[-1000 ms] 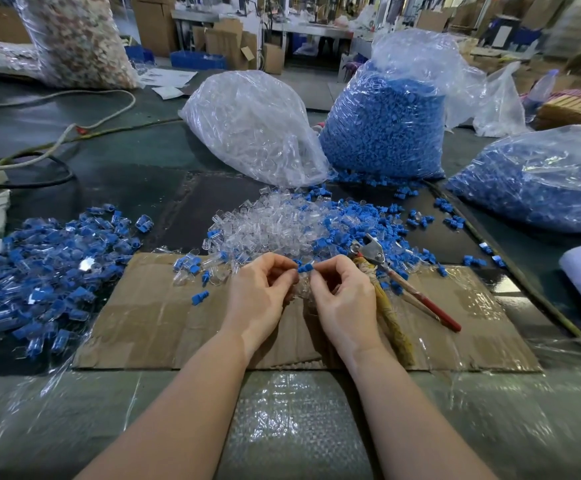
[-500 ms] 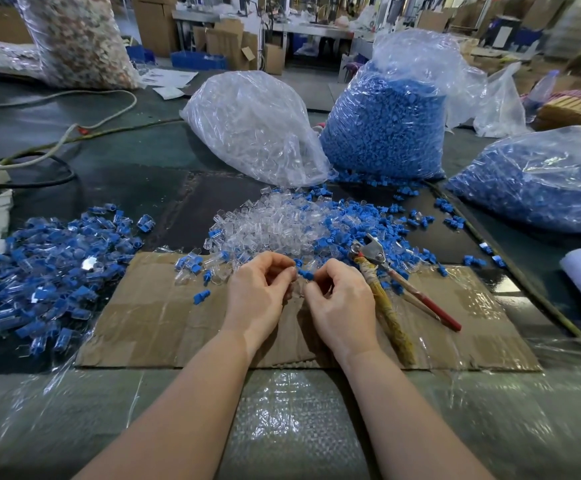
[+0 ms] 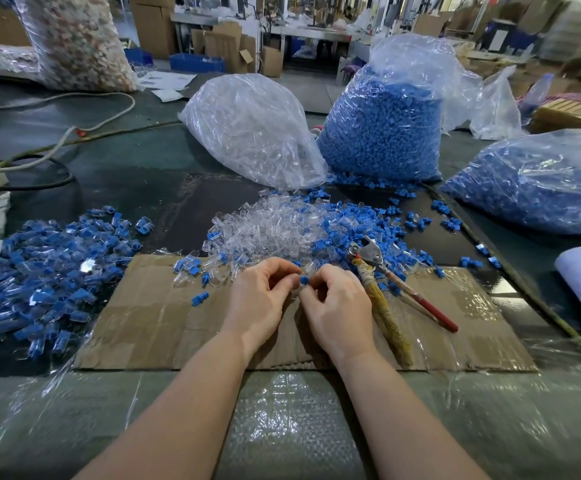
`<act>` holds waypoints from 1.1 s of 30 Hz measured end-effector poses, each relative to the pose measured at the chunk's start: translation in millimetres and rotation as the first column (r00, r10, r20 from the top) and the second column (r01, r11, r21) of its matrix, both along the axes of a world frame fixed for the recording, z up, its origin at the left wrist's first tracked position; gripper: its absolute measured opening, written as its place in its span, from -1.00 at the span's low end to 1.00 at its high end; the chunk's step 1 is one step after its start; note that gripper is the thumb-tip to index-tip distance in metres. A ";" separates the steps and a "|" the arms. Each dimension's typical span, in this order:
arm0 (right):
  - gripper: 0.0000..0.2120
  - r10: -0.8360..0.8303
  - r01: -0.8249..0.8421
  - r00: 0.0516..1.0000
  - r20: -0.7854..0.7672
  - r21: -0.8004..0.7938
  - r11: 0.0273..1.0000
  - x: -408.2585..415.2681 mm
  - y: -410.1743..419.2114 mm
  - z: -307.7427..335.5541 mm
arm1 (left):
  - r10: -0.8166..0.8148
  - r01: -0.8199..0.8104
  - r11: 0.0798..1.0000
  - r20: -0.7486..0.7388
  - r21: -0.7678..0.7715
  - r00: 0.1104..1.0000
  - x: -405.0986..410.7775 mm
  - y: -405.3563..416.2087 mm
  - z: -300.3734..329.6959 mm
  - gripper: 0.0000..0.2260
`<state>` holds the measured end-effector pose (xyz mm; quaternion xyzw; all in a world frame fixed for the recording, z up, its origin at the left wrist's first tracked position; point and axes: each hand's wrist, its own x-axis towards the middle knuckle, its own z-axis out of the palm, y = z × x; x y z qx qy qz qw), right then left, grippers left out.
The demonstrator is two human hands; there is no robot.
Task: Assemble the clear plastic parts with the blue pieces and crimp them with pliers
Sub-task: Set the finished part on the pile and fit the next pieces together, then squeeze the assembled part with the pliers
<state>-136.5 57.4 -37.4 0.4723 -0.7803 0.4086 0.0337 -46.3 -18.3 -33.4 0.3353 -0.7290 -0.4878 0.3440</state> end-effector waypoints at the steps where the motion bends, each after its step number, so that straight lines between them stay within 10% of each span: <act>1: -0.85 0.006 -0.006 1.000 -0.002 -0.003 1.000 0.2 0.0 0.0 | 0.001 -0.001 1.000 0.000 0.012 1.000 0.1 -0.4 -0.2 -0.87; 22: -0.83 0.103 -0.104 0.995 -0.013 -0.104 0.989 2.9 2.2 4.3 | 0.039 -0.030 0.994 -0.096 0.101 0.995 0.7 -2.5 -2.3 -0.84; 27: -0.72 -0.111 0.101 0.988 -0.106 -0.096 0.990 -0.7 9.4 12.6 | 0.061 -0.047 0.990 -0.100 0.136 0.993 -1.1 -3.8 -2.4 -0.91; 33: -0.39 -0.455 0.473 0.871 -0.184 0.561 0.679 -29.4 29.8 28.3 | 0.072 -0.044 0.977 -0.133 0.208 0.988 -0.9 -4.2 -1.0 -0.94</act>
